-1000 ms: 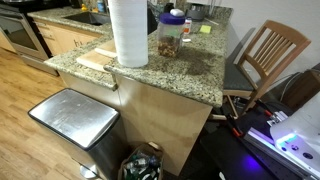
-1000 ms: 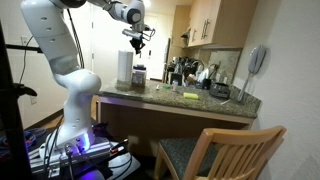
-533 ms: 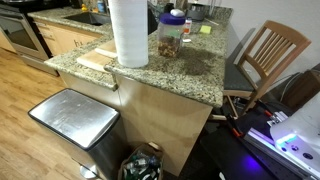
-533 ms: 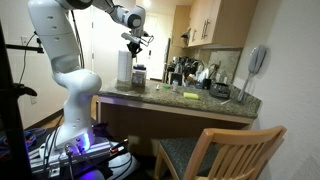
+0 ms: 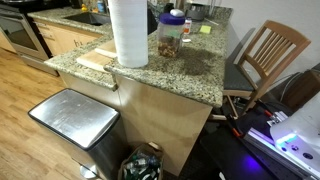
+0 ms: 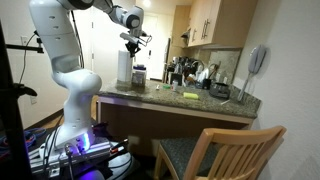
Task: Put the keys on top of the clear container with a blue lid
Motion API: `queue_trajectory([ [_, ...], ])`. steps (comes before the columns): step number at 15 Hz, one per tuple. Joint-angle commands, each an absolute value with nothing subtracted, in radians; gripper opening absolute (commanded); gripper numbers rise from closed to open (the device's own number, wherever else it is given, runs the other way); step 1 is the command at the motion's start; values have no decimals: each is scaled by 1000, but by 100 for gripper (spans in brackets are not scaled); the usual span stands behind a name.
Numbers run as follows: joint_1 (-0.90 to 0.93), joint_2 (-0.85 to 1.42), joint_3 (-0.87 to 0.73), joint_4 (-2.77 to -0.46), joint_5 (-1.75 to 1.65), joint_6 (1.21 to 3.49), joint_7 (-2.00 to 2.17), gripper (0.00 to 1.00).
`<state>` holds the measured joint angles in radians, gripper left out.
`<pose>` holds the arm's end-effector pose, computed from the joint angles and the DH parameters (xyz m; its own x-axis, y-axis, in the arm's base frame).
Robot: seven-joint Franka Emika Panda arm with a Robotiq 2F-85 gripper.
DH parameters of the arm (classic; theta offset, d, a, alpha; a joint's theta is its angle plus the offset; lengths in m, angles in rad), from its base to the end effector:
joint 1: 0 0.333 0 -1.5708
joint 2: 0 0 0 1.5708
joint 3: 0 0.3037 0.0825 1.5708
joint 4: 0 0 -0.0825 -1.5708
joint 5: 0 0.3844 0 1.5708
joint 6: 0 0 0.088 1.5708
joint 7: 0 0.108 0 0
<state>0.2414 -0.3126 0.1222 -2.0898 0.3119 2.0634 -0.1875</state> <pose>0.4540 0.1968 0.5712 0.8739 0.3762 0.3078 0.4482 -0.8688 -0.2106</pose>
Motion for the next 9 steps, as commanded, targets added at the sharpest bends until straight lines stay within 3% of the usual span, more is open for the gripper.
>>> queue_trajectory([
  [1, 248, -237, 163, -2030, 311, 2155, -157, 1],
  [9, 230, -69, 205, -1959, 197, 2280, -3, 1],
])
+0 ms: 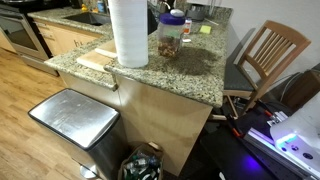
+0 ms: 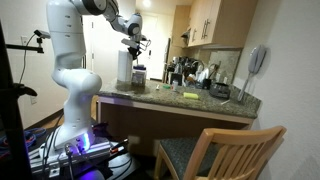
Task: Put the keys on top of the clear container with a blue lid
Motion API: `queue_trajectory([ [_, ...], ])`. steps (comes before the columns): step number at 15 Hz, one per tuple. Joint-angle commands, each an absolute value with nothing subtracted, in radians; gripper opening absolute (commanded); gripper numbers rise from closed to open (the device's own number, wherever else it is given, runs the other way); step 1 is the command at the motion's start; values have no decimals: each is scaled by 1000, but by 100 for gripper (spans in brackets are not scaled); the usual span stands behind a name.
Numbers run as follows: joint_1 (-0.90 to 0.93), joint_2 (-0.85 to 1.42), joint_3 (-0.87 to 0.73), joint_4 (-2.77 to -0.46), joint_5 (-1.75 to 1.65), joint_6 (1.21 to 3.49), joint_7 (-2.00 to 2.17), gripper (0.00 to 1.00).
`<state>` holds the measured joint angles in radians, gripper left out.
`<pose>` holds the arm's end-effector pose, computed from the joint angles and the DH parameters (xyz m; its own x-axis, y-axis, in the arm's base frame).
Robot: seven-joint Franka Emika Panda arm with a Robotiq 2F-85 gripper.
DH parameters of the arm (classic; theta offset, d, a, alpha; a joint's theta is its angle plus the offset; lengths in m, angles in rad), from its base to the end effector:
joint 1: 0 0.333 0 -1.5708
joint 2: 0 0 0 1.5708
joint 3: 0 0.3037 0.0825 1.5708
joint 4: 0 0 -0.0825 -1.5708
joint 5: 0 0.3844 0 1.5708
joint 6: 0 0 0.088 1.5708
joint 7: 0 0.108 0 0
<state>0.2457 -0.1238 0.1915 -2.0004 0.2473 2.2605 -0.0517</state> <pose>0.5015 0.2462 0.5397 0.8792 0.3026 0.3680 0.3901 -0.9006 -0.1917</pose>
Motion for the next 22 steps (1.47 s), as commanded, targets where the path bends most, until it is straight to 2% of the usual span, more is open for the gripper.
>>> queue_trajectory([
  [1, 229, -61, 205, -1959, 170, 2287, 21, 1],
  [14, 224, -148, 222, -1972, 4, 2097, 159, 1],
  [22, 223, -111, 217, -1993, 33, 2105, 141, 1],
])
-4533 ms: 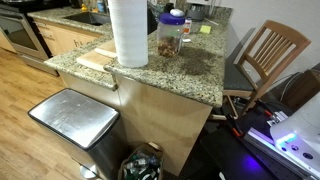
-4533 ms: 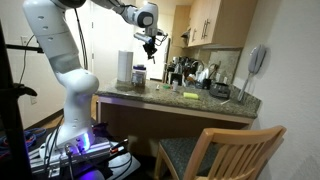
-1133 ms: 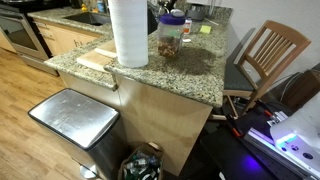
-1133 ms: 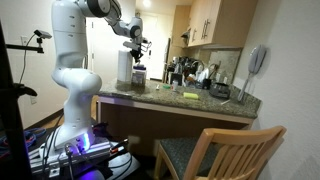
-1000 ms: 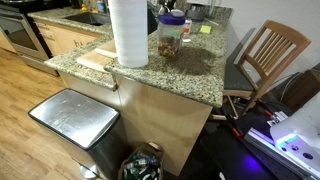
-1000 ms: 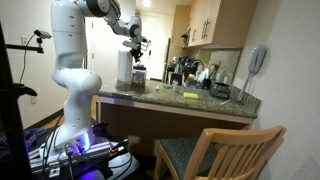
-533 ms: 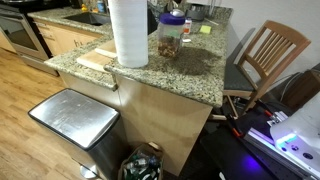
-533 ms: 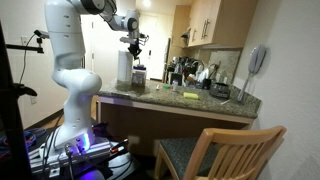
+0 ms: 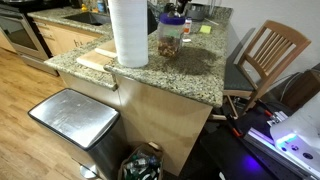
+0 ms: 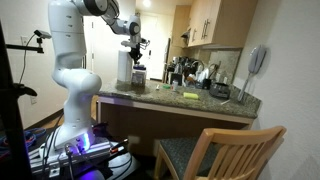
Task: Put the keys on top of the clear container with a blue lid
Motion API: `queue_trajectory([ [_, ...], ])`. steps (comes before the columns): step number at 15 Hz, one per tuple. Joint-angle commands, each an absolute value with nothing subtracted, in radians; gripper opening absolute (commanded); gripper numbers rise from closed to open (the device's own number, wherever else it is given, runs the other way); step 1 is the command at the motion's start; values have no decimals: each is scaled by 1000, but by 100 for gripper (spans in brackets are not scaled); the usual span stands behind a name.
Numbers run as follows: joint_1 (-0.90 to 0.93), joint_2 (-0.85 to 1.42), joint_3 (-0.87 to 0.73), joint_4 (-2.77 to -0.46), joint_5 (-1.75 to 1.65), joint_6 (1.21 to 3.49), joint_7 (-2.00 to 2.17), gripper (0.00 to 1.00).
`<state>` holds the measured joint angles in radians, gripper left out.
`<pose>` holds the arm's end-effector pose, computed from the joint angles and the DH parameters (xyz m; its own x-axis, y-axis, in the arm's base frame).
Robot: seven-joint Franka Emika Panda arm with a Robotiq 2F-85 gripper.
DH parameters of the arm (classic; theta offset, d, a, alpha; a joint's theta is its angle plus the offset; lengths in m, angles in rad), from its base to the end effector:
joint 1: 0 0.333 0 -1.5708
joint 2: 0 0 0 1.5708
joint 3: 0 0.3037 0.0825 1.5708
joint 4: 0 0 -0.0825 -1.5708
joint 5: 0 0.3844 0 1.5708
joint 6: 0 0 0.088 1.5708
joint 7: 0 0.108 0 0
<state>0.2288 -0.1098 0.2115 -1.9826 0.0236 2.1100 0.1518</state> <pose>0.4970 0.2395 0.5226 0.9363 0.2653 0.2301 0.2803 -0.9593 -0.0347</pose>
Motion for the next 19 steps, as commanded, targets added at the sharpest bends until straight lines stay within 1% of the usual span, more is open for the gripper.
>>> queue_trajectory([
  [1, 224, -110, 219, -1994, 32, 2106, 141, 1],
  [4, 229, -115, 223, -1999, 37, 2116, 136, 1],
  [5, 230, -119, 226, -1999, 34, 2116, 144, 29],
  [6, 231, -122, 228, -2000, 35, 2117, 144, 32],
  [7, 232, -126, 231, -2000, 28, 2117, 148, 36],
  [12, 228, -178, 234, -1995, 21, 2108, 171, 72],
  [16, 237, -295, 204, -1993, 148, 2050, 99, 98],
  [17, 227, -230, 232, -1976, 87, 2095, 147, 100],
  [18, 226, -253, 231, -1975, 97, 2087, 143, 89],
  [19, 226, -260, 232, -1976, 96, 2087, 145, 95],
])
